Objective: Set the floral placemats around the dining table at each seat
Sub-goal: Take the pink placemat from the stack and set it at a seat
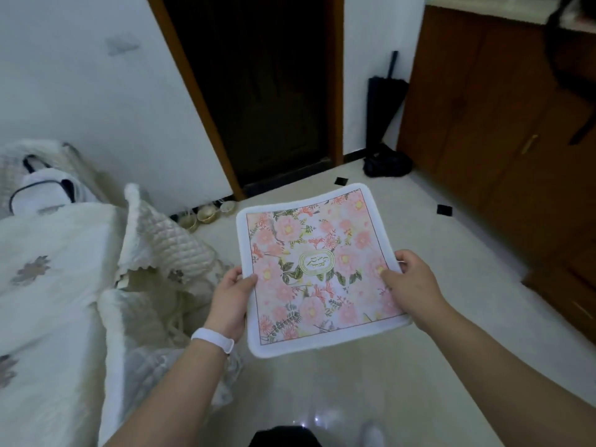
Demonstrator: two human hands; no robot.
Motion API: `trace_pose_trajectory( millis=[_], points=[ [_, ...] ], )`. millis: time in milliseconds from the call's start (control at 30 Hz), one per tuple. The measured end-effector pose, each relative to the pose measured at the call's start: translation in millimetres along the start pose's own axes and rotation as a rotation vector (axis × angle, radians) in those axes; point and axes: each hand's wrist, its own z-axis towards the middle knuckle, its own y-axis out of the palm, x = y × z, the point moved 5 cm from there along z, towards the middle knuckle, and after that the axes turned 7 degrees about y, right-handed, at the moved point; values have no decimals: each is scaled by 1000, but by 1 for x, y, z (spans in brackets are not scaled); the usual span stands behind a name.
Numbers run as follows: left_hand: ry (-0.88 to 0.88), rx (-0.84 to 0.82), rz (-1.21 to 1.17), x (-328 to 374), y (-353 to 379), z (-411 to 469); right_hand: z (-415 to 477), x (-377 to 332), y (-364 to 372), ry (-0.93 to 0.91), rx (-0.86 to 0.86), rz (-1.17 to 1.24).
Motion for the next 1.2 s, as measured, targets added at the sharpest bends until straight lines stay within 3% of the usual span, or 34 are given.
trace_pose_trajectory(
  millis=[367,667,1000,1200],
  points=[
    [30,184,-73,29,-62,83,97,-74,117,-69,-224,-100],
    [11,251,-222,74,-127,220,183,-181,253,-196,-258,-281],
    [103,331,-373,155,-194,305,254,-274,368,-251,-307,-246],
    [78,477,-370,157,-231,335,288,-312,438,-311,-460,-277]
  ],
)
